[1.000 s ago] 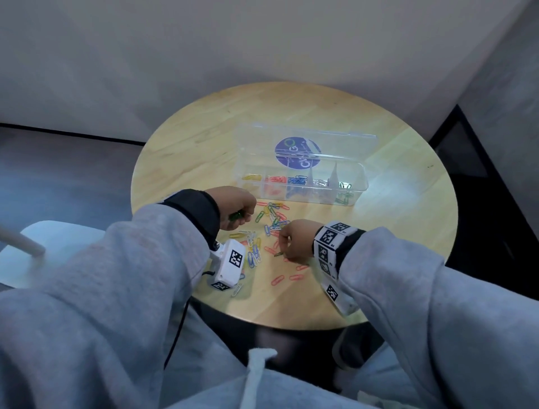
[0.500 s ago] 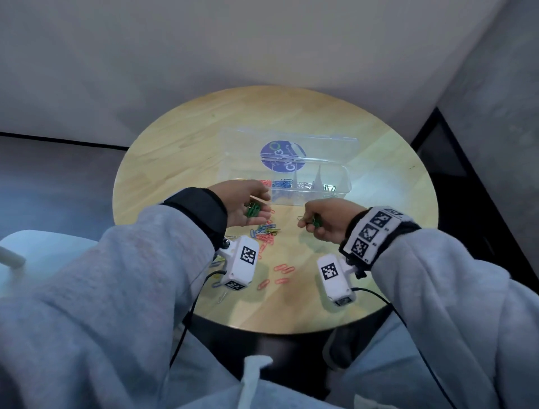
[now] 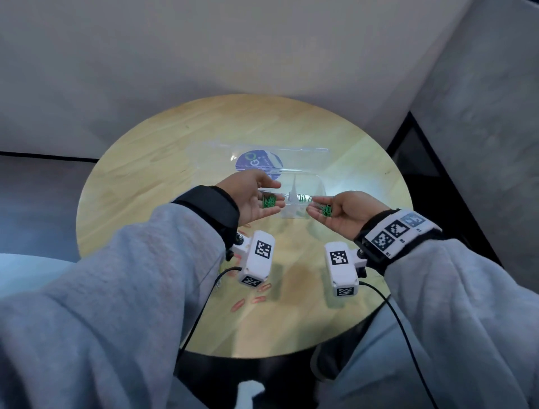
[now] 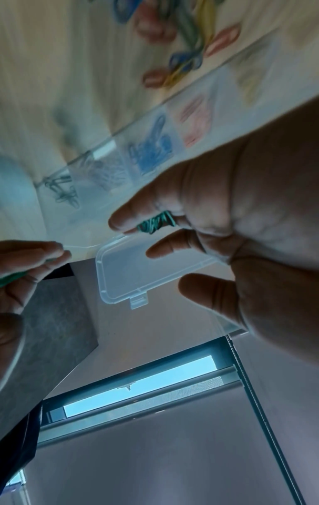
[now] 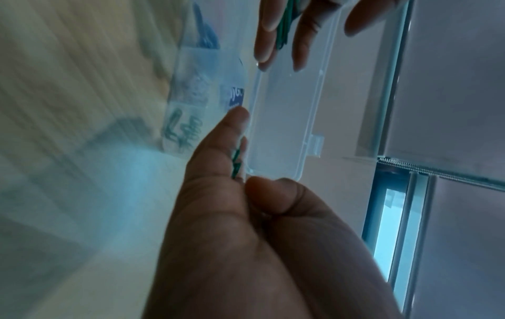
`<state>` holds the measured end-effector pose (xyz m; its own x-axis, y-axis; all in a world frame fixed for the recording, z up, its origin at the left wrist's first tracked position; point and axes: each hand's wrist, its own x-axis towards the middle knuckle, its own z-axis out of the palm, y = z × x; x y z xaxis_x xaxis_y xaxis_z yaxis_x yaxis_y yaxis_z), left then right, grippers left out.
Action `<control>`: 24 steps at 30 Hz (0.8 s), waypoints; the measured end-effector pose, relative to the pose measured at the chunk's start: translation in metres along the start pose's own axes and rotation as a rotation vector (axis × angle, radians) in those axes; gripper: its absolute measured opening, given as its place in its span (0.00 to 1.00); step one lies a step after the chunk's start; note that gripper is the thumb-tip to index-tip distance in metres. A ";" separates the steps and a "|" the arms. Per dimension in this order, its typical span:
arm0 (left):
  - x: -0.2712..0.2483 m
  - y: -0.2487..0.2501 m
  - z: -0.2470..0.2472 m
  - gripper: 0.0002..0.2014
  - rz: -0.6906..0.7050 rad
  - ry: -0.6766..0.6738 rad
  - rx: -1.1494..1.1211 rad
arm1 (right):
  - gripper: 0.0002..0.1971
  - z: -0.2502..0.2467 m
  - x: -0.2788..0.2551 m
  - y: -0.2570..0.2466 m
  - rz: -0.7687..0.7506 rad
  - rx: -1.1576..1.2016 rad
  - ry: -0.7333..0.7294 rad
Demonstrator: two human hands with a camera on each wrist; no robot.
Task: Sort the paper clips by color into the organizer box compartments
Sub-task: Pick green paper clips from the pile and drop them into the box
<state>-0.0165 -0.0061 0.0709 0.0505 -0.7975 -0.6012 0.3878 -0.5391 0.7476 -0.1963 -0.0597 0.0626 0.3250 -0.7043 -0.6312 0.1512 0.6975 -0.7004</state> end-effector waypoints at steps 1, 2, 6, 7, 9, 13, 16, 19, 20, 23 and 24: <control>0.003 0.002 0.003 0.08 0.007 -0.008 -0.013 | 0.24 -0.001 0.002 -0.004 -0.013 -0.013 0.020; 0.007 0.003 0.007 0.09 0.012 -0.014 -0.020 | 0.25 -0.003 0.005 -0.008 -0.025 -0.029 0.040; 0.023 0.011 0.025 0.11 0.017 -0.030 -0.020 | 0.22 -0.005 0.016 -0.022 -0.061 -0.070 0.092; 0.027 0.012 0.029 0.12 0.015 -0.033 -0.014 | 0.22 -0.004 0.019 -0.026 -0.069 -0.083 0.094; 0.035 0.015 0.037 0.12 0.009 -0.034 0.005 | 0.18 -0.003 0.025 -0.032 -0.069 -0.122 0.083; 0.050 0.018 0.050 0.11 -0.004 -0.033 0.038 | 0.16 0.001 0.037 -0.041 -0.038 -0.231 0.062; 0.056 0.019 0.056 0.11 -0.011 -0.048 0.053 | 0.18 0.003 0.044 -0.043 -0.044 -0.313 0.067; 0.057 0.017 0.057 0.14 -0.008 -0.074 0.056 | 0.21 0.004 0.044 -0.038 -0.072 -0.328 0.014; 0.056 0.017 0.057 0.15 -0.005 -0.080 0.057 | 0.22 0.004 0.044 -0.036 -0.085 -0.326 0.003; 0.051 0.018 0.053 0.17 0.035 -0.072 0.048 | 0.22 0.003 0.040 -0.032 -0.119 -0.314 0.013; 0.049 0.018 0.050 0.17 0.060 -0.063 0.039 | 0.20 0.002 0.038 -0.031 -0.132 -0.327 0.020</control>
<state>-0.0528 -0.0682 0.0691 0.0137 -0.8433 -0.5373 0.3494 -0.4994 0.7928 -0.1870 -0.1079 0.0609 0.3038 -0.7902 -0.5323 -0.1170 0.5235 -0.8440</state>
